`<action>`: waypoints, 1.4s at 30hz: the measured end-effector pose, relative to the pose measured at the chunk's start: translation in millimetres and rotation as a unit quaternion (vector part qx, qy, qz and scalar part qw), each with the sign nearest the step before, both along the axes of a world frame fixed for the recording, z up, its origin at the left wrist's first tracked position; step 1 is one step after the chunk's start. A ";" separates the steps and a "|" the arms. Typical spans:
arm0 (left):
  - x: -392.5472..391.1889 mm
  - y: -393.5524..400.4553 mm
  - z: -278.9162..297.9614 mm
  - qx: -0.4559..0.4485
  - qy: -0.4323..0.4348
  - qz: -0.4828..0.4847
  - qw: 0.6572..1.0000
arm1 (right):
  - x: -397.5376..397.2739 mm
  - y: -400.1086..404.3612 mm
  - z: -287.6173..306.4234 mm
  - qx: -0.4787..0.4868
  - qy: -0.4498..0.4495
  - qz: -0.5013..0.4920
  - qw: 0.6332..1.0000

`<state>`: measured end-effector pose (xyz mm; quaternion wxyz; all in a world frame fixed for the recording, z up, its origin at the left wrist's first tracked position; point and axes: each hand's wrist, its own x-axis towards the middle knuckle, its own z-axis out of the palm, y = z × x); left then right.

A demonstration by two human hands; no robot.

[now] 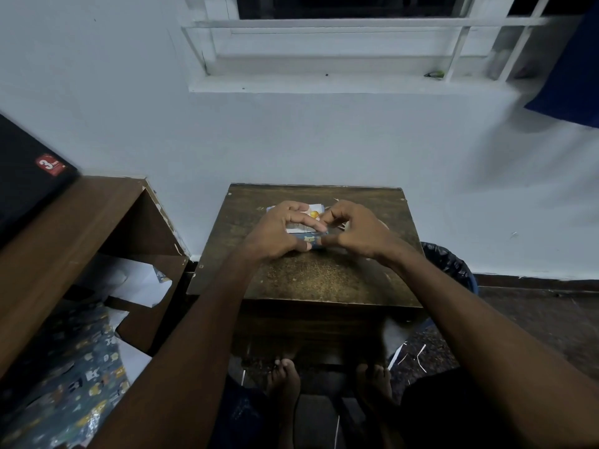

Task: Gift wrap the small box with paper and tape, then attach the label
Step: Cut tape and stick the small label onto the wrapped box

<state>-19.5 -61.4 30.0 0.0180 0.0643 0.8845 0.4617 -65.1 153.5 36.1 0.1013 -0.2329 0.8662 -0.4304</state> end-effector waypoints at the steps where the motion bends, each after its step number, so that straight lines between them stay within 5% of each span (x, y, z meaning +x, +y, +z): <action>1: 0.0 0.0 0.7 -0.001 0.000 0.000 1.000 | 0.4 -0.7 0.2 -0.005 0.000 -0.002 1.000; 16: -3.2 -0.7 2.7 0.015 0.038 0.025 0.999 | 1.0 4.6 7.3 -0.073 -0.081 -0.019 0.994; 31: -3.0 13.7 1.0 -0.030 0.113 0.058 0.991 | -0.2 3.3 5.0 -0.057 -0.050 -0.023 0.997; 42: -6.8 12.9 -1.9 -0.016 0.043 0.080 0.996 | -2.5 4.6 4.2 -0.022 -0.021 -0.008 0.999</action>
